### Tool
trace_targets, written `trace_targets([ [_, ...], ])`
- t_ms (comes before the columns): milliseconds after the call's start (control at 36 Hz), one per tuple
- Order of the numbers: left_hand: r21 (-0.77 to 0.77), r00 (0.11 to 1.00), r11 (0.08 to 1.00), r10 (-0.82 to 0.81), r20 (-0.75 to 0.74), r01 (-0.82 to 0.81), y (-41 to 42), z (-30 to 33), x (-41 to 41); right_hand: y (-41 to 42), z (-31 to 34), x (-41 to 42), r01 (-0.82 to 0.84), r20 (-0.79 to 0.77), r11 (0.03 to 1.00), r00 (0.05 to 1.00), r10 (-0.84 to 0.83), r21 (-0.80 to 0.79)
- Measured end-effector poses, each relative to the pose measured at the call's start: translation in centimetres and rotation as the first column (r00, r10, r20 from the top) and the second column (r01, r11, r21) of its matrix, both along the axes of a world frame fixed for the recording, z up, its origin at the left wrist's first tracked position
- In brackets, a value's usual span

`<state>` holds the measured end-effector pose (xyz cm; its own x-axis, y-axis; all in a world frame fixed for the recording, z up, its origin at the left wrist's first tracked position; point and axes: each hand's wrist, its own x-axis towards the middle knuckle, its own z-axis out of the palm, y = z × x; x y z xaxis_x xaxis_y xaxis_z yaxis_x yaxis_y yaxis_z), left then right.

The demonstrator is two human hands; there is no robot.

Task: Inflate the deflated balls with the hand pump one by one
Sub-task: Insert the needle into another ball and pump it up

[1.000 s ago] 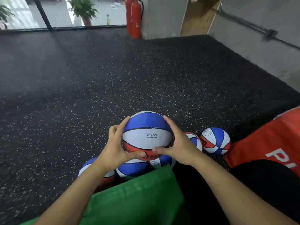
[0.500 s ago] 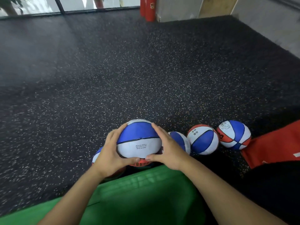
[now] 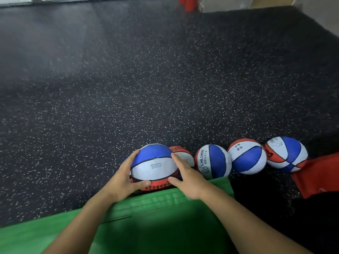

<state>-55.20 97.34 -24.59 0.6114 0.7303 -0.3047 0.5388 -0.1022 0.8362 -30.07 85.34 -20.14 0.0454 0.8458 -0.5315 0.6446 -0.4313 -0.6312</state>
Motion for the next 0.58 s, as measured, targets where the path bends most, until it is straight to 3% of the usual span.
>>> trace_targets([
  [361, 0.075, 0.999, 0.997, 0.021, 0.024, -0.022, -0.4, 1.8, 0.5, -0.7, 0.0, 0.5, 0.099, -0.063, 0.993, 0.994, -0.094, 0.068],
  [583, 0.241, 0.999, 0.97, -0.032, 0.015, 0.027, -0.2, 4.4, 1.3, -1.1, 1.4, 1.4, 0.125, -0.063, 0.981, 0.991, -0.117, 0.146],
])
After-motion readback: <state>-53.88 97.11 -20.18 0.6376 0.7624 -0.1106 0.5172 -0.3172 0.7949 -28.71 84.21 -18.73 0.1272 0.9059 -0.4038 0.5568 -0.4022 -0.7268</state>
